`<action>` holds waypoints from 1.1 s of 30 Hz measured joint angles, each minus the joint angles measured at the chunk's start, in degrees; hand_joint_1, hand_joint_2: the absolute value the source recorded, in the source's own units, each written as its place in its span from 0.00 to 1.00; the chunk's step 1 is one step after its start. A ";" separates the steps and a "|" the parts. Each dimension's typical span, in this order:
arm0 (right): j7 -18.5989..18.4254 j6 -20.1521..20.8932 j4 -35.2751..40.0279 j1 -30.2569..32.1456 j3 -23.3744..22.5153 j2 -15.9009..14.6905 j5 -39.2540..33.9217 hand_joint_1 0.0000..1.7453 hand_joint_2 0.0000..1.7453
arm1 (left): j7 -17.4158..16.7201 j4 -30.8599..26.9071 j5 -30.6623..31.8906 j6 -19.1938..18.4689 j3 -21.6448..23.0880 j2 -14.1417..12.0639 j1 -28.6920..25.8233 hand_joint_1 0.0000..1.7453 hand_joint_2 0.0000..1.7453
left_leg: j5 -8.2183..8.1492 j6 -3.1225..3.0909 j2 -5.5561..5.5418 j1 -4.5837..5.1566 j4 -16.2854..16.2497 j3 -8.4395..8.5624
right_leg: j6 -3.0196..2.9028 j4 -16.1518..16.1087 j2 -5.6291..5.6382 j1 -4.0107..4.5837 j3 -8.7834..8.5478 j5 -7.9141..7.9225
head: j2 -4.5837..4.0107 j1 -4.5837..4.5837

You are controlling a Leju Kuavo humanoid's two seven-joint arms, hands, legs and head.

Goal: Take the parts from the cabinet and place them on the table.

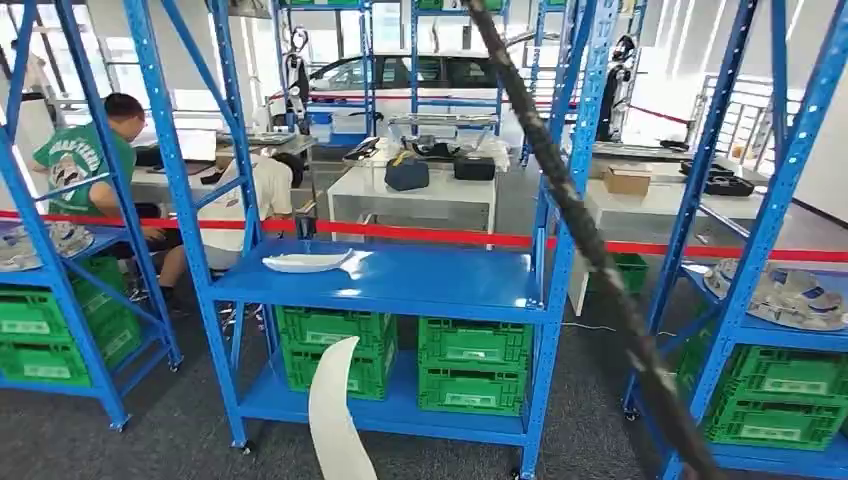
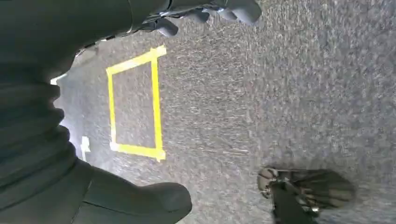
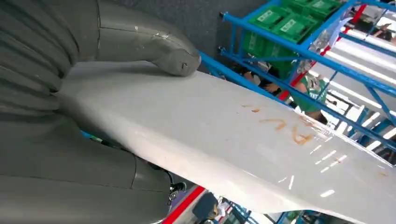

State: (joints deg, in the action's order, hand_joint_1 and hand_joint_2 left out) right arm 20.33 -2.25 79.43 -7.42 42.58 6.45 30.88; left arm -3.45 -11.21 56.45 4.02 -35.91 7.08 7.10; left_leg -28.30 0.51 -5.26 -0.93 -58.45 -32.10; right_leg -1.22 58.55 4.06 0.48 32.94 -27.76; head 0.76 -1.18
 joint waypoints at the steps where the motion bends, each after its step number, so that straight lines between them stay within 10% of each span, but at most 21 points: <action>1: -0.13 0.00 0.00 -0.10 0.00 0.20 0.00 1.00 1.00 | 0.06 0.02 -0.17 -0.02 0.00 0.02 -0.02 0.00 1.00 | 0.18 0.32 -0.60 -0.18 0.19 -0.12 | -0.04 0.00 -0.34 0.10 0.03 0.01 | 0.00 -0.07; 3: -0.26 0.02 0.00 -0.32 0.00 0.83 0.00 1.00 1.00 | 0.28 0.02 -0.43 -0.02 0.00 -0.24 -0.14 0.00 1.00 | 0.33 0.85 -0.78 -0.02 0.60 -0.32 | -0.51 -1.48 -2.04 -0.73 -0.42 0.82 | 0.00 -0.09; 4: -0.26 0.04 0.00 -0.47 0.00 1.07 0.00 1.00 1.00 | 0.35 0.04 -0.46 -0.02 0.00 -0.20 -0.12 0.00 1.00 | -0.60 1.03 1.78 0.09 -0.54 -0.85 | -0.72 -2.01 -2.55 -0.64 -0.66 1.06 | 0.00 0.06; 7: -0.37 0.04 -0.02 -0.58 -0.02 1.14 0.00 1.00 1.00 | 0.39 0.04 -0.46 -0.02 0.02 -0.28 0.23 0.00 1.00 | -7.39 2.40 4.70 -0.28 -12.57 -6.33 | -1.17 -1.94 -5.11 -0.69 -0.31 1.15 | 0.00 0.33; 9: -0.31 0.08 -0.02 -0.60 -0.02 1.14 0.00 1.00 1.00 | 0.37 0.04 -0.46 -0.02 0.02 -0.35 -0.02 0.00 1.00 | -7.80 3.01 4.92 -0.41 -15.83 -7.57 | -1.14 -1.64 -6.62 -0.72 0.05 1.14 | 0.00 0.35; 11: -0.28 0.11 -0.02 -0.66 -0.02 1.14 0.00 1.00 1.00 | 0.41 0.04 -0.48 -0.02 0.02 -0.52 -0.11 0.00 1.00 | -3.81 3.25 5.58 -0.59 -9.02 -3.78 | -0.92 -0.96 -8.06 -0.84 0.48 0.99 | 0.00 0.33; 13: 0.69 0.98 -0.15 -0.92 0.06 1.20 -0.02 1.00 1.00 | 0.39 0.02 -0.56 0.76 0.02 -0.63 0.01 0.00 1.00 | -1.39 3.06 9.37 -0.52 0.41 1.30 | -0.27 0.12 -9.19 -0.77 0.80 0.59 | 0.00 0.35; 14: 1.34 1.20 -0.37 -1.07 0.15 1.22 -0.04 1.00 1.00 | 0.39 0.00 -1.33 0.98 0.02 -0.61 0.01 0.00 1.00 | -1.08 2.25 9.45 -0.25 0.38 0.83 | 0.18 0.50 -9.52 -0.43 0.86 0.30 | 0.00 0.35; 18: 3.32 1.18 -1.72 -1.77 0.77 1.66 -0.35 1.00 1.00 | 1.37 0.07 -2.90 1.31 -0.50 -0.87 -0.93 0.00 1.00 | -0.23 0.30 6.96 -0.15 0.42 0.36 | 1.51 0.05 -11.35 -0.59 0.36 0.66 | 0.00 0.33; 21: 3.96 1.09 -2.32 -2.25 1.16 1.60 -0.48 1.00 1.00 | 1.27 0.07 -2.73 1.99 -0.61 -1.16 -1.14 0.00 1.00 | 0.80 -0.63 5.28 -0.47 0.58 -0.16 | 2.31 8.06 -5.10 -1.13 3.61 -5.33 | 0.00 0.31; 24: 3.83 1.59 -2.88 -2.26 1.57 1.51 -0.57 1.00 1.00 | 1.77 0.11 -3.28 2.12 -1.12 -1.22 -1.60 0.00 1.00 | 1.30 -0.62 2.91 -0.22 0.37 -1.05 | 2.34 18.04 -4.31 -1.08 7.83 -8.74 | 0.00 0.30; 27: 3.41 2.14 -2.93 -2.52 1.90 1.51 -0.55 1.00 1.00 | 1.66 0.15 -3.87 2.45 -1.44 -1.31 -2.15 0.00 1.00 | 1.47 -0.34 0.53 -0.27 -0.08 -1.36 | 1.72 7.26 -3.43 -1.14 1.92 -2.72 | 0.00 0.31; 29: 3.04 2.14 -2.95 -2.89 2.14 1.44 -0.50 1.00 1.00 | 2.16 0.15 -4.43 2.19 -2.19 -1.29 -2.09 0.00 1.00 | 1.64 0.36 -0.73 -0.19 -0.41 -1.90 | 1.14 0.61 1.60 -1.27 -1.23 -2.04 | 0.00 0.33; 33: 2.69 2.10 -2.95 -3.18 2.56 1.36 -0.46 1.00 1.00 | 0.89 0.26 -3.30 2.08 -2.38 -1.42 -2.38 0.00 1.00 | 2.68 2.34 -3.12 -0.72 0.47 -3.19 | 0.01 0.05 -1.05 -0.91 -1.01 -1.08 | 0.00 0.26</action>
State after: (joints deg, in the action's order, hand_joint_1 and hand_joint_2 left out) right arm 23.02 -0.15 76.48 -10.60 45.14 7.80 30.42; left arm -2.56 -10.95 53.16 6.10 -38.29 5.66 4.72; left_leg -25.62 2.85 -8.38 -1.65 -57.98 -35.30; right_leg -1.21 58.60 3.01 -0.43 31.92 -28.84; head 0.77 -0.92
